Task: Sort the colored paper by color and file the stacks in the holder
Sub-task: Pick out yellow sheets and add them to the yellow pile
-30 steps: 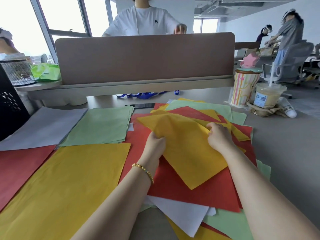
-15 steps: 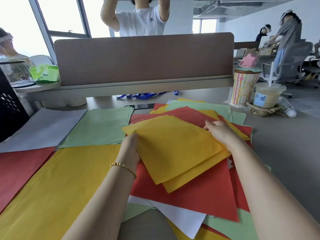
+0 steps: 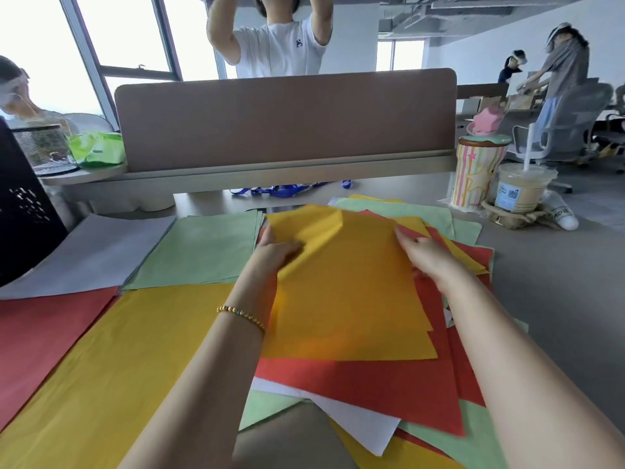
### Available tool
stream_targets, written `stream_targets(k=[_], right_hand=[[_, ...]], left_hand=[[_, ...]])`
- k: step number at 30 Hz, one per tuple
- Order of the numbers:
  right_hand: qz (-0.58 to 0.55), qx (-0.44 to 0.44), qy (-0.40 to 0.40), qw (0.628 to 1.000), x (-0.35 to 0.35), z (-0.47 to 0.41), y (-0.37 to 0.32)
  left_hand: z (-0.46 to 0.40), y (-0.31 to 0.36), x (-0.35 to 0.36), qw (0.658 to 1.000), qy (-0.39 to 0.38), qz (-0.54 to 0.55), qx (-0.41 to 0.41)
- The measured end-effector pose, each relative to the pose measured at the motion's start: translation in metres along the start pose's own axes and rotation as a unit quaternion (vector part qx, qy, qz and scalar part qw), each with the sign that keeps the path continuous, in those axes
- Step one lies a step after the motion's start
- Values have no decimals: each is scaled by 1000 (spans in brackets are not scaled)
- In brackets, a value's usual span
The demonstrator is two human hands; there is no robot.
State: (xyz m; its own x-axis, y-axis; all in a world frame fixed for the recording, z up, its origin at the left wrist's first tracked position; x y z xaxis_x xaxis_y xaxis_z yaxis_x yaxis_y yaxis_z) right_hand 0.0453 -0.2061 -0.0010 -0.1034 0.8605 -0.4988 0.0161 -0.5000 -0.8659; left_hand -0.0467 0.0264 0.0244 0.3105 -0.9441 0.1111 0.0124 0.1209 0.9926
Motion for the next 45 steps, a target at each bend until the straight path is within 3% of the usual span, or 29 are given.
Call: stream_targets(k=[3,6,7,8,9,10,12,17,20,22,26,28,32,36,38,42,45], right_hand=[[-165,1,-111,980,19,10,-19],[-327,-14,-116,938,14,28,-45],[-513,67,-155,842,18,40,-50],[-582,33,-312,750,30,51,-67],[-529,43,-206,822,32,52,-59],[-397,11,-202,895,36,40,-57],[-284,33,-251,925,53,54,-66],[-252,-12,-277,927,91,89,-104],[-222,1,-301,927,124,108,-108],[-139,-18,-303,943,149,118,-109],[-6,0,-357,934,193,146,-103],[51,4,-364,930,205,157,-101],[139,-7,-318,938,212,155,-96],[202,-15,-296,933,207,153,-88],[189,-38,-263,945,201,147,-88],[199,-136,-139,961,175,123,-91],[222,-171,-46,959,144,109,-82]], left_hand=[[12,32,-5,994,-21,97,37],[25,46,-22,998,-53,43,9],[29,44,-31,998,-60,-13,-13],[32,40,-42,995,-62,-67,-29],[34,39,-54,992,-56,-111,-37],[38,40,-66,988,-44,-146,-37],[45,49,-88,982,-16,-186,-22],[74,84,-132,990,-11,-126,63],[94,79,-169,990,34,-131,40],[104,62,-191,982,55,-180,-3],[110,30,-228,899,128,-417,-41],[108,17,-237,868,148,-472,-41],[104,7,-244,846,216,-486,-35],[108,1,-240,779,265,-561,-89],[109,4,-230,764,280,-579,-54],[96,8,-175,775,198,-600,15],[80,0,-117,818,105,-565,40]])
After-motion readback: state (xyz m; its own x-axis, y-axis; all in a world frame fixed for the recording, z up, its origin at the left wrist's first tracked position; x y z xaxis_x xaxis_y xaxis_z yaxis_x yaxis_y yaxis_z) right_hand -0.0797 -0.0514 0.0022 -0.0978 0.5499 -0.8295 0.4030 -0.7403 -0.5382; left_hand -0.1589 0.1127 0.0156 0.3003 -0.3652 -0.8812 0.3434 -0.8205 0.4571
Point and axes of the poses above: each hand's wrist, its own z-axis away from the middle knuckle, its own x-axis out of the palm, y = z × x, the point moved 6 cm from there along -z, towards the middle knuckle, and after that the axes turned 1 degree about -x, right-handed, at the moved point
